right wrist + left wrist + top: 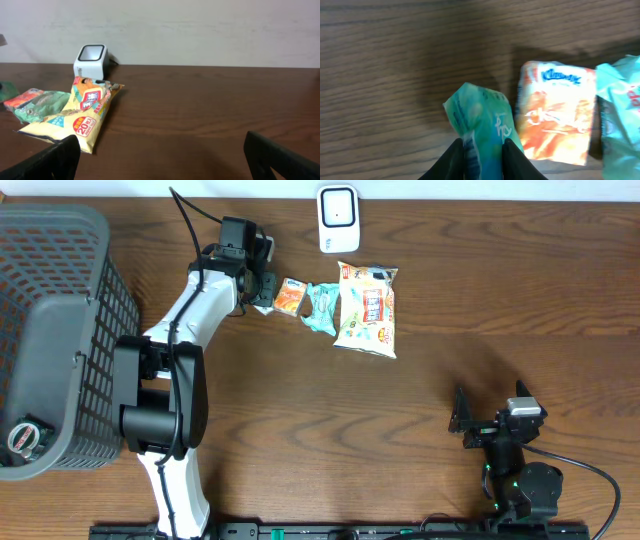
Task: Scan the item barcode
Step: 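Hold the teal pack in front of the scanner window, then release the teal pack on the table left of the orange pack, then move the left gripper back into the grey basket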
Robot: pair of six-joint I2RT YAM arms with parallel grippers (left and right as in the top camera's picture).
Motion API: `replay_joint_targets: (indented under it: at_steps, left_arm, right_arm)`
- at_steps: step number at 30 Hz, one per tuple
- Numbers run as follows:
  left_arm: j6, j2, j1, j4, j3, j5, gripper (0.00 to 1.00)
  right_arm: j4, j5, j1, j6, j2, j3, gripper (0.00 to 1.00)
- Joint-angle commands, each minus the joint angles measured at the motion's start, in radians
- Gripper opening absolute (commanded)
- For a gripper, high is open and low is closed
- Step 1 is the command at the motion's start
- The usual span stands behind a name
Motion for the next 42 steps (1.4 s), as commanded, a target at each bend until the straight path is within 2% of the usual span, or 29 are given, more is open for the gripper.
replay_joint_targets:
  at_steps: [1,2,12,20,23,28,35,40,42]
  left_arm:
    - [0.003,0.011,0.005,0.001,-0.015,0.042,0.27]
    - [0.003,0.011,0.006,0.001,-0.015,0.042,0.32]
    - [-0.002,-0.011,0.023,0.004,0.009,-0.07,0.37]
    - [-0.025,-0.218,0.052,0.003,0.03,-0.07,0.39]
    - [-0.028,-0.332,0.074,-0.005,0.03,-0.071,0.57]
    - [-0.057,-0.518,0.149,-0.03,0.03,-0.071,0.62]
    - [-0.214,-0.658,0.388,-0.107,0.03,-0.09,0.69]
    - [-0.522,-0.664,0.615,-0.25,0.029,-0.214,0.72]
    - [-0.583,-0.656,0.671,-0.288,0.029,-0.281,0.73]
  right_arm:
    - [-0.004,0.001,0.008,-0.008,-0.005,-0.001,0.99]
    - [-0.004,0.001,0.008,-0.008,-0.005,-0.001,0.99]
    - [-0.004,0.001,0.008,-0.008,-0.005,-0.001,0.99]
    - [-0.004,0.001,0.008,-0.008,-0.005,-0.001,0.99]
    - [-0.004,0.001,0.008,-0.008,-0.005,-0.001,0.99]
    - [-0.004,0.001,0.008,-0.008,-0.005,-0.001,0.99]
    - [-0.004,0.001,0.008,-0.008,-0.005,-0.001,0.99]
    - [-0.004,0.001,0.008,-0.008,-0.005,-0.001,0.99]
    - [-0.004,0.0,0.008,-0.008,-0.005,-0.001,0.99]
